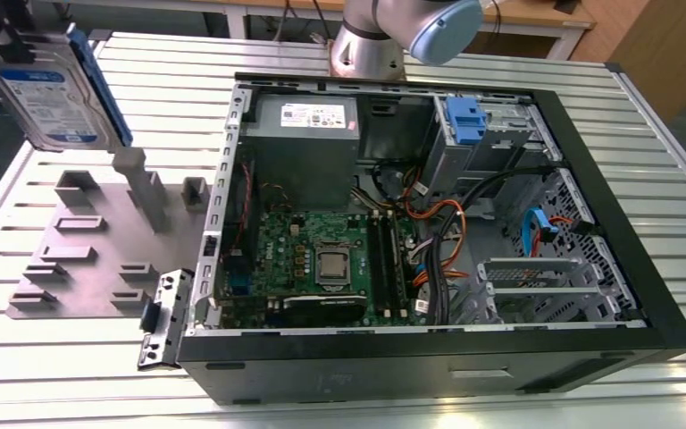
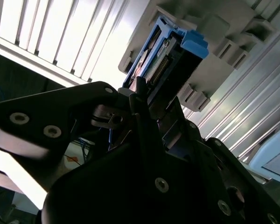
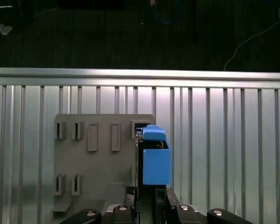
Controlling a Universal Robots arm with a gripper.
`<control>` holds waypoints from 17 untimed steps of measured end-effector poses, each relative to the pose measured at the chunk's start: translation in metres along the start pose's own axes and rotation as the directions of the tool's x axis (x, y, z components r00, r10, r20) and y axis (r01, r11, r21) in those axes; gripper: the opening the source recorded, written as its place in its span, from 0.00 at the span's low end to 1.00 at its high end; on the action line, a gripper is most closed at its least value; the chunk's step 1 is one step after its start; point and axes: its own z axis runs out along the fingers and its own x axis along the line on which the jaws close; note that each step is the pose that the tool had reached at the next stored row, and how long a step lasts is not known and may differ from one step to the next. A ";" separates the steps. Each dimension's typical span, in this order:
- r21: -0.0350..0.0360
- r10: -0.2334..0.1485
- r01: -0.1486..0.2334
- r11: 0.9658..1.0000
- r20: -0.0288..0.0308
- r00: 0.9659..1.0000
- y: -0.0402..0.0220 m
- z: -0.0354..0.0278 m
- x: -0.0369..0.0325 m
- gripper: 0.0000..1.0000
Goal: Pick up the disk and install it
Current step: 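Pick up the disk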
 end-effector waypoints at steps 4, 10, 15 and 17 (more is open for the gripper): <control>0.000 0.000 0.000 1.000 0.000 1.000 0.0003 -0.0162 -0.0008 0.35; 0.001 0.000 0.000 1.000 0.000 1.000 0.0007 -0.0376 -0.0019 0.35; 0.001 0.000 0.000 1.000 0.000 1.000 0.0010 -0.0530 -0.0026 0.35; 0.002 0.000 0.000 1.000 0.000 1.000 0.0011 -0.0590 -0.0029 0.35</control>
